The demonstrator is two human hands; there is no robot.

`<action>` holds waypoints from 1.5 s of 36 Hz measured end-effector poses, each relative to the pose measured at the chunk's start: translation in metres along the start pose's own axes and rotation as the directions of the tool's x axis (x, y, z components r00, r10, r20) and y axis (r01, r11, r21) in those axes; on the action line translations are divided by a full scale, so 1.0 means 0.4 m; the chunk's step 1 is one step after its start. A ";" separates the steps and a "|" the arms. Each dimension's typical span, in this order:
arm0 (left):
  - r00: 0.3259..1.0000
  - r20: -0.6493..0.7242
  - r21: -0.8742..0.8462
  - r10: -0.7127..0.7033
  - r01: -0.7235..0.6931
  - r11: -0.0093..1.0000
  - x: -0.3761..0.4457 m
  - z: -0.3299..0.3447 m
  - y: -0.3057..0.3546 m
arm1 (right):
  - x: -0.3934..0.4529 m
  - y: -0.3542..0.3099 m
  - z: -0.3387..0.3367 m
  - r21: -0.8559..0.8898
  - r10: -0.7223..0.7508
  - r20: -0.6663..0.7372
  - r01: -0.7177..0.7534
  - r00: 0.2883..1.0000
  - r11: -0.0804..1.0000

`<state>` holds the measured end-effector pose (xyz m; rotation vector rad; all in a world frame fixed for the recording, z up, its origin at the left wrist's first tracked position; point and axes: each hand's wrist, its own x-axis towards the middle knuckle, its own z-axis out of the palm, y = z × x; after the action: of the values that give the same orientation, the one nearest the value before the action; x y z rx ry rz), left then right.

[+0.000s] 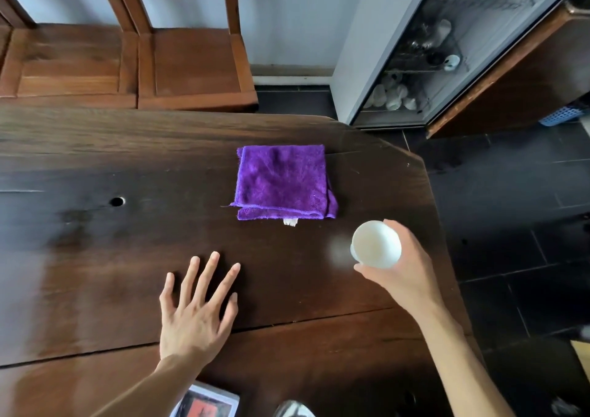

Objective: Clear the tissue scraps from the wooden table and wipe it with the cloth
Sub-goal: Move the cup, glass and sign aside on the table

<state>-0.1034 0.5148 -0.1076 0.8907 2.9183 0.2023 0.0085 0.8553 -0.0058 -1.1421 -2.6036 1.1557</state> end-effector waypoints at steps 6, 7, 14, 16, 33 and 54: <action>1.000 0.004 -0.001 -0.007 0.007 1.000 0.003 -0.008 0.002 | 0.071 0.026 -0.047 -0.051 -0.011 -0.030 0.009 0.999 0.999; 1.000 0.004 -0.001 -0.006 0.006 1.000 0.003 -0.008 0.002 | 0.079 0.028 -0.050 -0.051 -0.009 -0.025 0.007 1.000 0.999; 1.000 0.028 0.005 -0.011 0.010 1.000 0.001 -0.008 0.003 | 0.103 0.039 -0.061 -0.042 -0.021 0.049 0.023 0.999 0.999; 0.999 0.032 0.006 -0.009 0.009 1.000 0.000 -0.008 0.003 | 0.103 0.036 -0.067 -0.033 -0.020 0.083 0.023 0.996 0.999; 0.996 0.082 -0.012 -0.029 0.030 0.999 0.003 -0.024 0.007 | 0.002 0.008 -0.019 0.081 0.089 -0.229 -0.073 0.969 0.994; 0.988 0.140 -0.011 -0.063 0.065 0.998 0.009 -0.041 0.013 | 0.006 0.028 0.112 0.447 0.270 -0.351 -0.093 0.896 0.890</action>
<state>-0.1056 0.5194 -0.0910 0.7736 2.8064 0.1517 -0.0019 0.8344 -0.0459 -1.3706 -1.8521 1.2670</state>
